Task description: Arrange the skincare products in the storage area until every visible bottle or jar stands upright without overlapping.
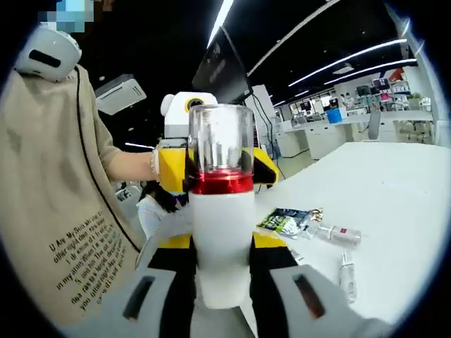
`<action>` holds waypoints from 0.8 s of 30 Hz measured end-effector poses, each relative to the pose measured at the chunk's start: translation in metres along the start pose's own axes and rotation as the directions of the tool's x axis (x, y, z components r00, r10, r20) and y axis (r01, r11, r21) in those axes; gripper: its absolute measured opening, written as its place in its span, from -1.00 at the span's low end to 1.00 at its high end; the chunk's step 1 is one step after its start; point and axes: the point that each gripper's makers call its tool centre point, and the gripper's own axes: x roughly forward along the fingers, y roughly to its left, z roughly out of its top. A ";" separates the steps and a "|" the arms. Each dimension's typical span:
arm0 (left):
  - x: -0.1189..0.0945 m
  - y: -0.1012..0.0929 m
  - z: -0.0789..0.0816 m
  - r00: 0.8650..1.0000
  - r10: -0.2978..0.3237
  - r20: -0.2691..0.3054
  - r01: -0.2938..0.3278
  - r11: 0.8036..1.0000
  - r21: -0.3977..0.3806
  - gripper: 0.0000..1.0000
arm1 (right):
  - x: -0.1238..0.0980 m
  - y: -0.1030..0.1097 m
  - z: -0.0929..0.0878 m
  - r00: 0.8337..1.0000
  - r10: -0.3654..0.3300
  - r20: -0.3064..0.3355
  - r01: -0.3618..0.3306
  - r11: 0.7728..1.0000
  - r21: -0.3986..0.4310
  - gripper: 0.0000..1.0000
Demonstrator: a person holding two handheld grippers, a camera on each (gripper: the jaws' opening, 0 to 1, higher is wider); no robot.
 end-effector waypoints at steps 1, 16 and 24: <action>0.004 0.001 -0.008 1.000 0.012 -0.026 -0.011 1.000 0.021 -0.49 | -0.002 -0.003 -0.009 1.000 -0.016 -0.025 0.015 1.000 -0.025 -0.46; 0.062 0.058 -0.080 0.979 0.100 -0.177 -0.083 0.992 0.100 -0.47 | -0.005 -0.076 -0.097 0.982 -0.102 -0.157 0.083 0.989 -0.122 -0.45; 0.080 0.093 -0.093 0.976 0.117 -0.182 -0.103 0.991 0.083 -0.46 | -0.007 -0.117 -0.118 0.969 -0.104 -0.223 0.069 0.985 -0.161 -0.45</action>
